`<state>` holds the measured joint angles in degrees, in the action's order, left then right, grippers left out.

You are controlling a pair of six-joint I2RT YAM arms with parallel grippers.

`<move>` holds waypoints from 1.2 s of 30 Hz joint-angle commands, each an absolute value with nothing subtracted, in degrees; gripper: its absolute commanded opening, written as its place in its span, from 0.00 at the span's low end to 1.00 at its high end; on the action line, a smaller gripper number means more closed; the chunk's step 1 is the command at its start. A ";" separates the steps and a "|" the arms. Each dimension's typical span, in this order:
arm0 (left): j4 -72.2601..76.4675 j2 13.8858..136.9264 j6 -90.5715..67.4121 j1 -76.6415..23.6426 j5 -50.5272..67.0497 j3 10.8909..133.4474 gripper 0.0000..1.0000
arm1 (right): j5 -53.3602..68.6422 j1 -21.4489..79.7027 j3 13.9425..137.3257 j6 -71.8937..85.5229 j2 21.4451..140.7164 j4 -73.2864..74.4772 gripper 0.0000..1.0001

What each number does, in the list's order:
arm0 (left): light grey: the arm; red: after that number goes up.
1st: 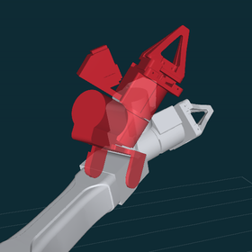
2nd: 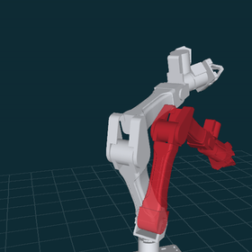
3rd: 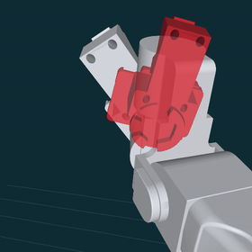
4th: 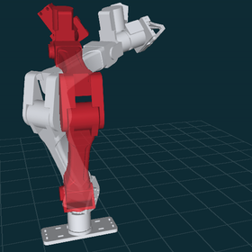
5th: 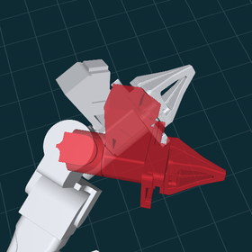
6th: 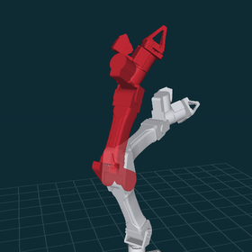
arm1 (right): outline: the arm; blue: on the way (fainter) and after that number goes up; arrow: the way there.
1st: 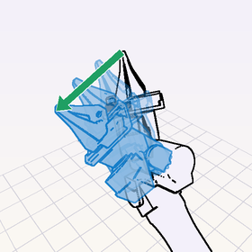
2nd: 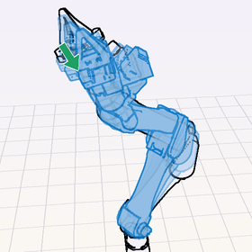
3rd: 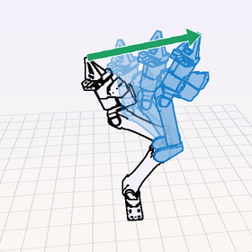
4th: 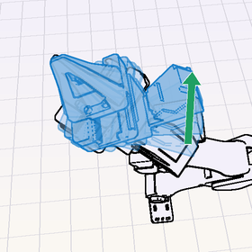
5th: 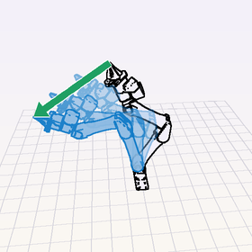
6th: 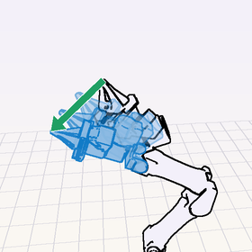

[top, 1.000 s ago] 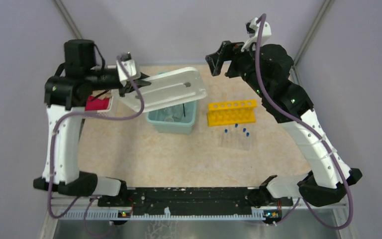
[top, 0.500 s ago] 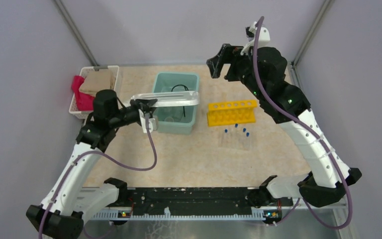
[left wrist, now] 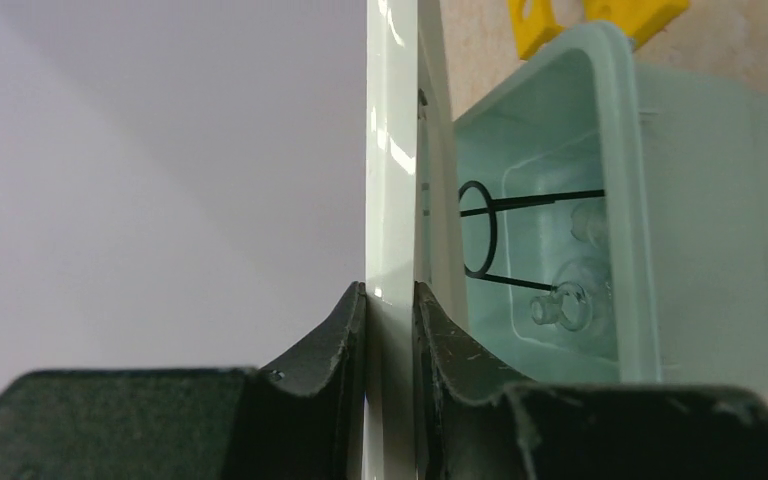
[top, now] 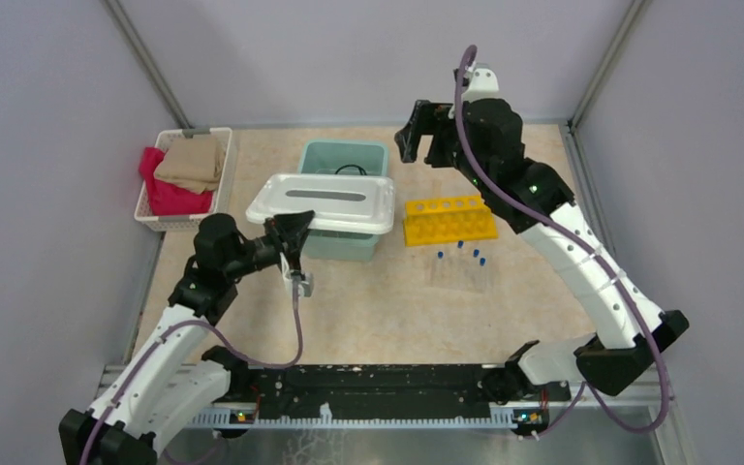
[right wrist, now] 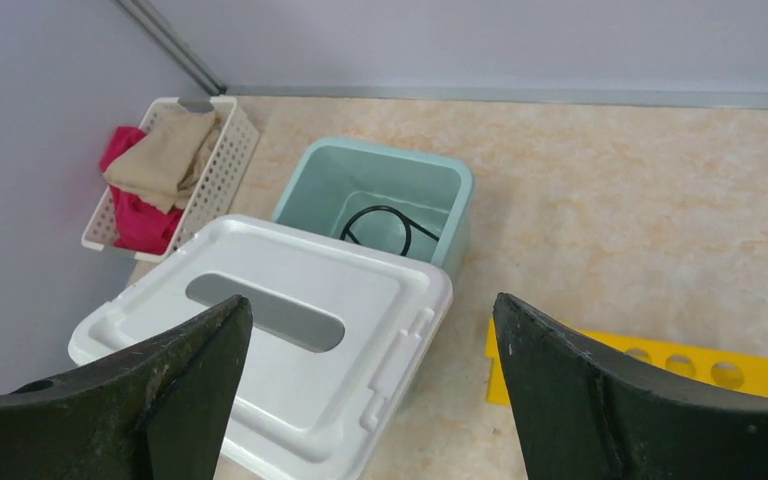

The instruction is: Organize the chemistry lab equipment

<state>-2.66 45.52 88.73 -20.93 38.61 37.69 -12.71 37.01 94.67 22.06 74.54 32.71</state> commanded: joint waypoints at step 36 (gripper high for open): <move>-16.71 49.50 96.19 -21.42 29.65 36.38 0.80 | -3.40 35.76 95.36 19.03 101.51 24.83 0.90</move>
<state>-16.86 49.10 98.67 -21.19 31.24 32.82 -3.49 36.07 93.86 20.45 100.73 27.49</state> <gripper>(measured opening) 0.803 0.904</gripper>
